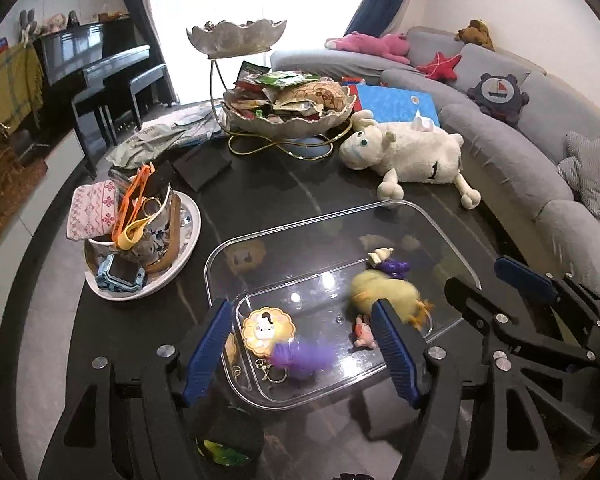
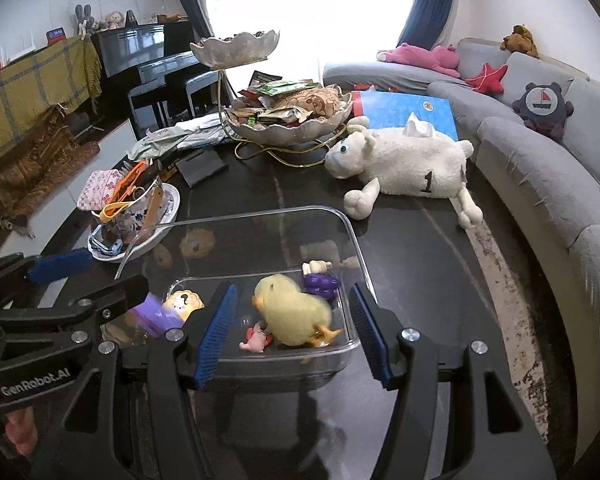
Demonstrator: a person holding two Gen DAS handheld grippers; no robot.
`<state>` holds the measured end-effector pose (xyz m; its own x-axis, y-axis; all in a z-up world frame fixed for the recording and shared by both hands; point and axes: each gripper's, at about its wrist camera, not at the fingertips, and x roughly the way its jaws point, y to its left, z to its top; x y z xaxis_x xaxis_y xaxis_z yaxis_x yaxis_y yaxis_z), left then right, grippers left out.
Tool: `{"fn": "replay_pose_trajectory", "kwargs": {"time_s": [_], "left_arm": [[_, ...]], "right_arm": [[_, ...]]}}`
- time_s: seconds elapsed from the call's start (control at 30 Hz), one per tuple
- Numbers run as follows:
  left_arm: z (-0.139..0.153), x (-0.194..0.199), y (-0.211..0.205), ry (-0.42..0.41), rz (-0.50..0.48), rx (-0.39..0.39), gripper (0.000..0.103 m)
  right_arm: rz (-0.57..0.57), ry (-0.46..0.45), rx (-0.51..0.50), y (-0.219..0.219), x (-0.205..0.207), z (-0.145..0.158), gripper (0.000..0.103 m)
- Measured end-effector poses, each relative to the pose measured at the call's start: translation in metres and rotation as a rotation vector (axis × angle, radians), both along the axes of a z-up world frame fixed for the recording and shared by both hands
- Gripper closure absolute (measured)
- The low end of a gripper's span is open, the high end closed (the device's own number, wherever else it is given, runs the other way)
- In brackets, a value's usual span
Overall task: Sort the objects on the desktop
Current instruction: 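Open the left tool to drop the keychain into the box while the right tool drops the duck, then withdraw both open tools back toward the black tank and green ball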
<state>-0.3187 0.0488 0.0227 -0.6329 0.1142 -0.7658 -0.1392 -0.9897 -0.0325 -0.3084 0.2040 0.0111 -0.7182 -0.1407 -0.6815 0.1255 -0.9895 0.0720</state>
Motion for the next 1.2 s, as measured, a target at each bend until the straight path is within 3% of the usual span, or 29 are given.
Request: {"fn": "replay_pose_trajectory", "kwargs": {"time_s": [0.73, 1.2], "left_arm": [[0.029, 0.076, -0.013, 0.102, -0.002, -0.056, 0.032], [0.043, 0.138, -0.049, 0.123, 0.055, -0.027, 0.032]], "right_arm": [[0.027, 0.047, -0.022, -0.013, 0.066, 0.027, 0.043], [0.107, 0.083, -0.047, -0.045, 0.131, 0.047, 0.043]]}}
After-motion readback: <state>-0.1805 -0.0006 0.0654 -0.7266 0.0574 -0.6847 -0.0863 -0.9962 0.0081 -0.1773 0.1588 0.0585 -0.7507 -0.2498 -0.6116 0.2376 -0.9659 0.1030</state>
